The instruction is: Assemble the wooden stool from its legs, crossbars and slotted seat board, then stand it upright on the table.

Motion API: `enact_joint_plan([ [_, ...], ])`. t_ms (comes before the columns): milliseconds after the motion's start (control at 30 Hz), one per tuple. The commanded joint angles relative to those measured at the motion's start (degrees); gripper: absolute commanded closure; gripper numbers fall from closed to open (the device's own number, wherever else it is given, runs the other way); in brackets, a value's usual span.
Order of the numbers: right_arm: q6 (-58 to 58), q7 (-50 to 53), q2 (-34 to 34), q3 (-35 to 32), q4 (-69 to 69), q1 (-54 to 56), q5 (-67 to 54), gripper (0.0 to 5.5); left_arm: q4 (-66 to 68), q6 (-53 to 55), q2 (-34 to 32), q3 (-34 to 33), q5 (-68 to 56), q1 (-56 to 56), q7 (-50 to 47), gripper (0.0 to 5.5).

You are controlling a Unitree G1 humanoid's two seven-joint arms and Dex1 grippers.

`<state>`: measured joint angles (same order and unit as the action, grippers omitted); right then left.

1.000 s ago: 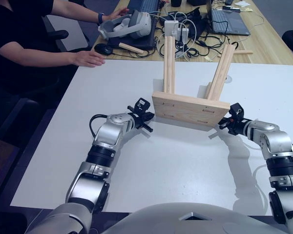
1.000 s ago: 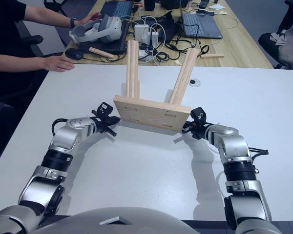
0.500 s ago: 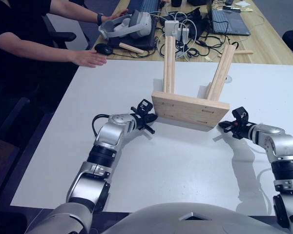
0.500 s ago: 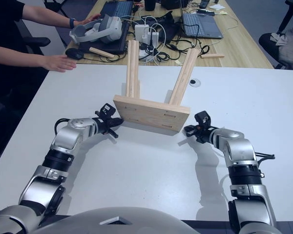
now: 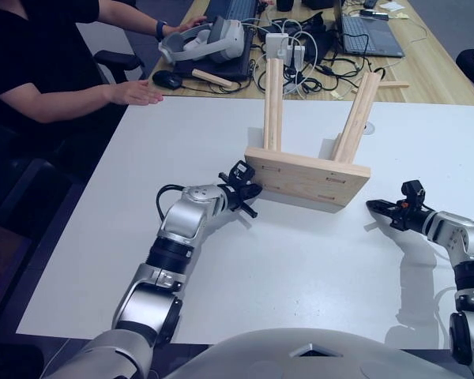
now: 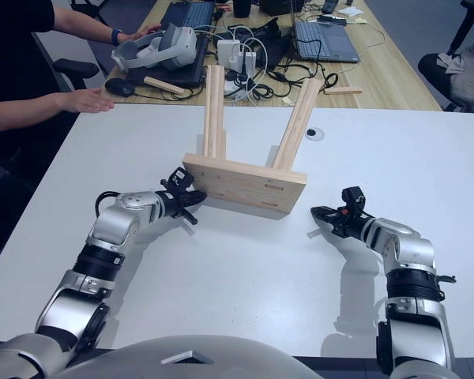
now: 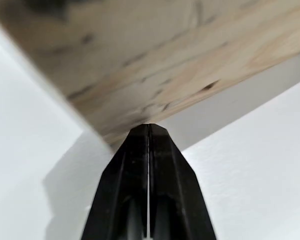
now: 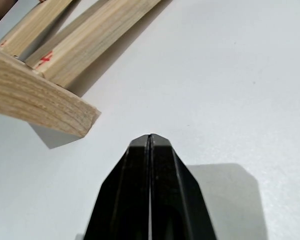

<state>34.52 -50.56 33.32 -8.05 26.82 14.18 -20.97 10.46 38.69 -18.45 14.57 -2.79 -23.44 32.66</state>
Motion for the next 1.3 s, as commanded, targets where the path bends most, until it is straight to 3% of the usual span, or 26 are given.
enact_joint_plan([
  [33,-1.39,0.71,-0.18,-0.33,0.5,0.79,0.51,5.5,-1.64,0.09,-2.78,0.26,2.42,0.05,-0.8,5.49],
  [400,-1.85,1.05,-1.34,-0.14,-0.81,1.75,-0.21,5.5,7.7,-2.7,3.95,-4.64,0.11,-3.22,-5.49,5.49],
  [967,2.55,-3.15,0.99,-0.56,-0.91,3.0,-2.08,5.5,5.36,-0.93,4.64,-4.51,-2.74,-1.62,-1.08,5.49],
  [1300,3.31,-4.79,-1.76,2.85,1.05,4.68,-1.63,5.5,5.38,-1.2,5.26,-4.05,-2.87,-2.4,-0.3,5.49],
])
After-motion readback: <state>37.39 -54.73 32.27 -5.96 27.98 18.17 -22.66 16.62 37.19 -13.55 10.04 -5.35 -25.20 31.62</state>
